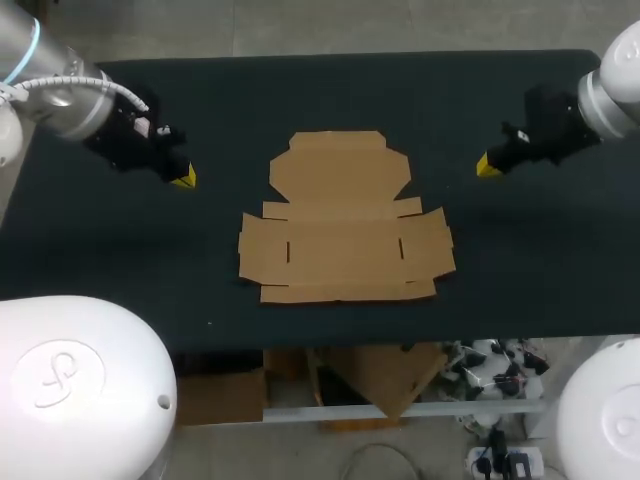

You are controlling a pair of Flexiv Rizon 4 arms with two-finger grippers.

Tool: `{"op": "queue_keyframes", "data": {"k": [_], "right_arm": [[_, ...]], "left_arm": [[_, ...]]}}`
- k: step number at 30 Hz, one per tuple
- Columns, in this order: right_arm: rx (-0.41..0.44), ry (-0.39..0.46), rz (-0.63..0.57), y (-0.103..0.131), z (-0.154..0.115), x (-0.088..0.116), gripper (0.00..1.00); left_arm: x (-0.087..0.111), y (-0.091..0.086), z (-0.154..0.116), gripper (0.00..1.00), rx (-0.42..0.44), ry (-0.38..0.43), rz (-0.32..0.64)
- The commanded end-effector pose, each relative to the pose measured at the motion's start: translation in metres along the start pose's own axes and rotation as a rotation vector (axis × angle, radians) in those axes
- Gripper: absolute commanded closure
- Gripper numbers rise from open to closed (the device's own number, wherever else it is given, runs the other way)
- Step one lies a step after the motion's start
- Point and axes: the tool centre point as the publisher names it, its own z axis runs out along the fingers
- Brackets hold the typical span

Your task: Assemble the packaging by folding the flat box into shape, placing the metal phone stand inside, and closing the box properly

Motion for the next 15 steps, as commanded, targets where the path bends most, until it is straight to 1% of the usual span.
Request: {"op": "queue_keyframes", "data": {"k": [1,6,8,10,12,15], "right_arm": [[0.002,-0.001,0.001,0.000,-0.001,0.000,1.00],[0.002,-0.001,0.001,0.000,-0.001,0.000,1.00],[0.006,-0.018,-0.019,0.004,0.003,0.003,1.00],[0.002,-0.029,-0.050,0.006,0.008,0.005,1.00],[0.009,-0.032,-0.069,0.009,0.014,0.005,1.00],[0.018,-0.029,-0.082,0.012,0.023,0.003,1.00]], "left_arm": [[0.001,0.000,-0.001,1.00,-0.002,-0.006,-0.002],[0.001,0.000,-0.001,1.00,-0.002,-0.006,-0.002],[0.003,-0.002,0.001,1.00,0.011,-0.008,0.045],[0.009,-0.001,0.002,1.00,0.025,0.017,0.122],[0.012,-0.003,0.006,1.00,0.034,-0.011,0.135],[0.013,-0.006,0.014,1.00,0.030,-0.006,0.161]]}}
